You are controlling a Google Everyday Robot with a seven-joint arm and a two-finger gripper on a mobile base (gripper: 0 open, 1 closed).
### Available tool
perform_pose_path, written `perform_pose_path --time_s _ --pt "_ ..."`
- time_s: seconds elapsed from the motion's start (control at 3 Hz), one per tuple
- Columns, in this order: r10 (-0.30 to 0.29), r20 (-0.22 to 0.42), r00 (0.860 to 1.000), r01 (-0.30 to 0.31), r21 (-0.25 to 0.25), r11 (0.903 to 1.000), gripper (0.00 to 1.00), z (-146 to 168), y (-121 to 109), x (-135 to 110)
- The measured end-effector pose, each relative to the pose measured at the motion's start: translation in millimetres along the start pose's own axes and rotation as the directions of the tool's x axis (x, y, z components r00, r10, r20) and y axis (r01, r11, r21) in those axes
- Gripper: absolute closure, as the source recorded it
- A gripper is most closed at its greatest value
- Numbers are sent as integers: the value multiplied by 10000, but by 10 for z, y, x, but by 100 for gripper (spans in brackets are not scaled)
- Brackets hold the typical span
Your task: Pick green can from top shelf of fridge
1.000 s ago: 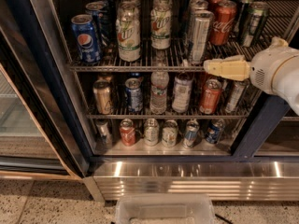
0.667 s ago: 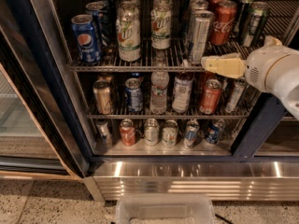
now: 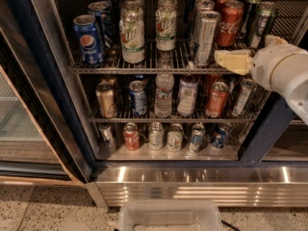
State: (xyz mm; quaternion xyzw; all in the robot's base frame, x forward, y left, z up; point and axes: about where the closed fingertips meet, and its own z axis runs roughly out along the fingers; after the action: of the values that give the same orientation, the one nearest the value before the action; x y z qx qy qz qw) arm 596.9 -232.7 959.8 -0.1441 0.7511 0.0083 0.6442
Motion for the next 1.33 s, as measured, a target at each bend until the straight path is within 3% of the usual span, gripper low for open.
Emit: perform_pose_path --time_s 0.67,1.0,1.33 --pt "-378 100 9992 369 829 9959 21 57 -414 -39" --pt "-382 96 9992 373 842 9958 22 53 -421 -39" --pt "-382 97 9992 373 841 9958 30 53 -421 -39"
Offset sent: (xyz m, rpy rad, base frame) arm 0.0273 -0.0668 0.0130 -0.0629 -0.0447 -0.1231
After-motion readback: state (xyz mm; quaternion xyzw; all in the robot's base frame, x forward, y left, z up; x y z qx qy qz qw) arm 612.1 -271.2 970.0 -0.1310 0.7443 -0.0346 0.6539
